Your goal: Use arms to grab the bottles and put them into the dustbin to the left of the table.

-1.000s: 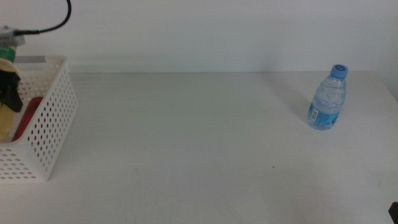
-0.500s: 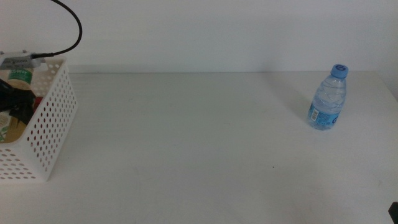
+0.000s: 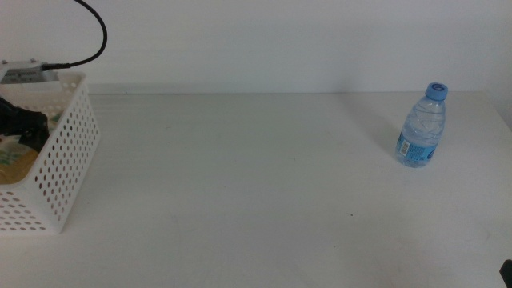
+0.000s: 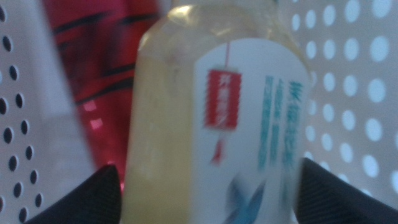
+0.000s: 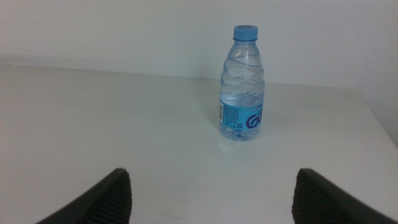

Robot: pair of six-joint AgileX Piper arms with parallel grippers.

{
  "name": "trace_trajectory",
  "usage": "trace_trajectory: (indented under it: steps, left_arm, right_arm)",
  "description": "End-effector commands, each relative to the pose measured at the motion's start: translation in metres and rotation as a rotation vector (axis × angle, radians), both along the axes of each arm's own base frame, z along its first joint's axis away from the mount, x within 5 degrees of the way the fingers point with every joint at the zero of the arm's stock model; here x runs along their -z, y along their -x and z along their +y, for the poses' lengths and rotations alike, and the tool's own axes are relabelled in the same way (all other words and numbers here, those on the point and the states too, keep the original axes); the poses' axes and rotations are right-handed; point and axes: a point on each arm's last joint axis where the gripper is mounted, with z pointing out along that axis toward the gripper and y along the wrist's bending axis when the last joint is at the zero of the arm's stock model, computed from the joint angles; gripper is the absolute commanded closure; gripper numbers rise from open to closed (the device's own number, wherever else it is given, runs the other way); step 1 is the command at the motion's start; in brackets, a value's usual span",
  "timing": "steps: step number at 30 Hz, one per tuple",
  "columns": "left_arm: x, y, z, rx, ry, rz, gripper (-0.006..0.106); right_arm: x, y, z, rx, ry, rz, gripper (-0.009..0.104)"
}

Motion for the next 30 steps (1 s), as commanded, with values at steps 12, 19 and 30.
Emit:
trace_trajectory:
  steps: [12,19,30]
  left_arm:
    - [-0.101,0.026,-0.025,-0.029,0.027,-0.274,0.010]
    - [-0.147,0.046,-0.070,0.031,-0.025,-0.392,0.010]
    - [-0.191,0.090,-0.153,0.207,-0.012,-0.551,0.010]
  right_arm:
    - [-0.011,0.002,-0.001,0.013,-0.001,-0.112,0.027]
    - [-0.011,0.002,-0.001,0.013,-0.001,-0.112,0.027]
    - [-0.011,0.002,-0.001,0.013,-0.001,-0.112,0.027]
